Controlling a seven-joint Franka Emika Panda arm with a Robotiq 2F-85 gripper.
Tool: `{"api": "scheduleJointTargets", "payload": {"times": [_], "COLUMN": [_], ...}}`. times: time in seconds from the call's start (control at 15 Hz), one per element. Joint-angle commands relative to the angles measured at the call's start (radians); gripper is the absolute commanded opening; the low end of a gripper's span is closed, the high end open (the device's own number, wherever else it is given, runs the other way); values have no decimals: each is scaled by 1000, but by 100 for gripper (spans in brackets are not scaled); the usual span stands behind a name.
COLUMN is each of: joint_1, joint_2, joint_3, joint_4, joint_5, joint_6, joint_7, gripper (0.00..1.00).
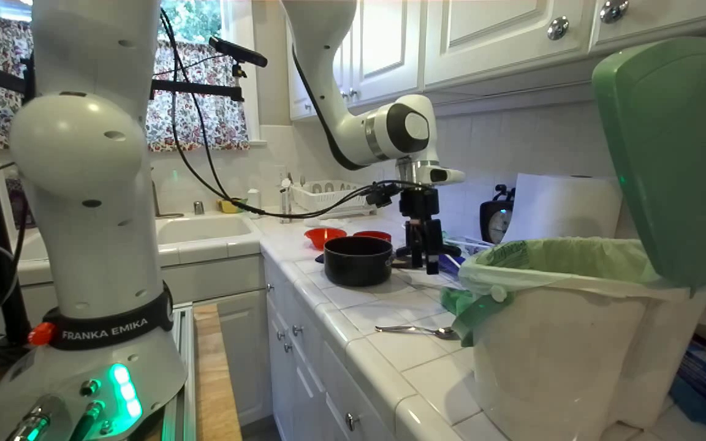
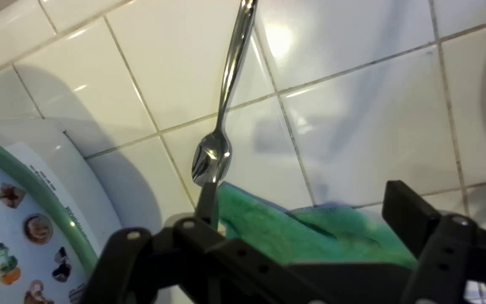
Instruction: Use the silver spoon to open the lid on the bin.
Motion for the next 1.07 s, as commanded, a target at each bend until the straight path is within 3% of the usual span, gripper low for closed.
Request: {"api": "scheduleJointTargets", "payload": {"times": [0.0, 0.33, 1.0], "joint_1": [8, -19, -110], "joint_2": [-118, -230, -492], "joint_3": [6, 54, 130], "joint_4": [-63, -105, -224], "joint_5": [-88, -154, -69], "joint_6": [-46, -129, -164], "joint_7": [116, 196, 162], "gripper": [100, 100, 100]}}
